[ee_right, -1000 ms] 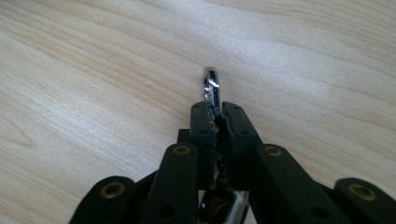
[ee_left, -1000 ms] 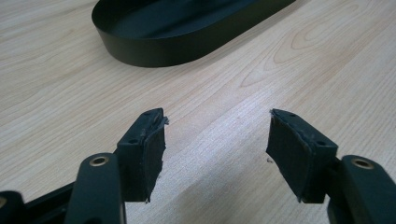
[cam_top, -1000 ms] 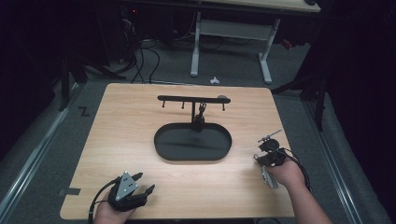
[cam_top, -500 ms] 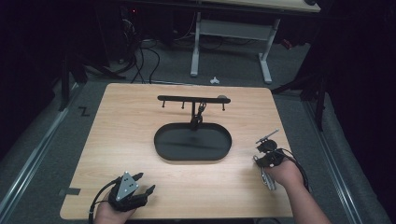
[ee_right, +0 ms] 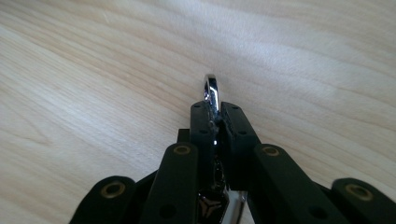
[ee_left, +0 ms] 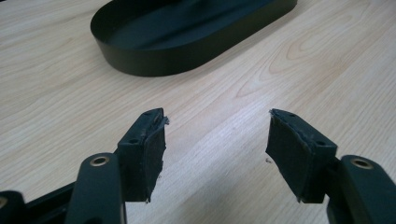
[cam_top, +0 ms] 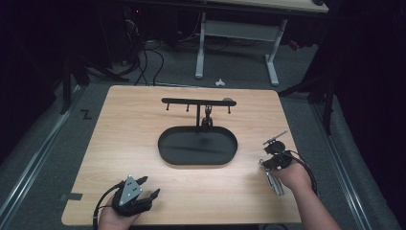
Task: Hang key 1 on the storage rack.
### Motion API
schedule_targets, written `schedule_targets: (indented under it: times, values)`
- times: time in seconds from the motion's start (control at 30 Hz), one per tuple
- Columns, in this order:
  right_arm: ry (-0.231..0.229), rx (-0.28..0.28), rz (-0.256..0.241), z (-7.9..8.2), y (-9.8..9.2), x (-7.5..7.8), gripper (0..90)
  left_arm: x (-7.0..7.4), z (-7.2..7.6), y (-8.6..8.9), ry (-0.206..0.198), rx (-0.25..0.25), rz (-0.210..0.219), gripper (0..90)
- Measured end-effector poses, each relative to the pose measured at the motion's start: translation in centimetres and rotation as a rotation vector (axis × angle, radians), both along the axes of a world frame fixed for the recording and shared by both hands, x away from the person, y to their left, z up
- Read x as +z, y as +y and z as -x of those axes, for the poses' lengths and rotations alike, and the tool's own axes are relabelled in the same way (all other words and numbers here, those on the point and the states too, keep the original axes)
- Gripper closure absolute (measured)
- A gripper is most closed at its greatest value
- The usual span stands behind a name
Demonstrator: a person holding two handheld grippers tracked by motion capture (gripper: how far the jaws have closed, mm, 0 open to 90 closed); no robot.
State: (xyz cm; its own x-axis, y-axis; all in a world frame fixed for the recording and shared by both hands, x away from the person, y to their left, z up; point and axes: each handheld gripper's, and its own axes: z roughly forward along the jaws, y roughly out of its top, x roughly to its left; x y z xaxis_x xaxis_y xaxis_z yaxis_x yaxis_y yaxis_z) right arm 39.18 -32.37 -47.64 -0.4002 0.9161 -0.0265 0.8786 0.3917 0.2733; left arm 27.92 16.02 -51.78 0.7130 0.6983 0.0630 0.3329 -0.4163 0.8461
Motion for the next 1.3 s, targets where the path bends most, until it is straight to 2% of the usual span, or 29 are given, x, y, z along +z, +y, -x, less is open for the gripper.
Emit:
schedule_targets:
  times: [0.1,0.23,0.37,0.43,0.57,1.3]
  values:
    - [-0.035,0.009,-0.023,0.6,-0.1,1.6,84.4,0.0,-0.3,0.0,-0.003,0.000,0.003,37.5]
    - [-0.051,0.012,-0.039,1.1,0.0,2.7,84.5,0.1,-0.7,0.2,0.001,0.005,0.026,37.5]
    - [-0.071,0.020,-0.040,1.5,0.1,3.6,84.5,0.1,-0.9,-0.1,0.001,0.000,0.025,37.4]
    - [-0.102,0.025,-0.053,2.0,0.3,4.4,85.7,0.1,-0.9,-0.2,0.001,-0.003,0.024,37.4]
    - [-0.116,0.037,-0.056,2.5,0.5,5.3,86.2,0.1,-1.0,-0.5,0.006,-0.011,0.027,37.4]
    - [-0.158,0.079,-0.073,3.0,1.6,7.8,86.3,0.0,-1.2,-0.5,0.005,-0.014,0.032,37.4]
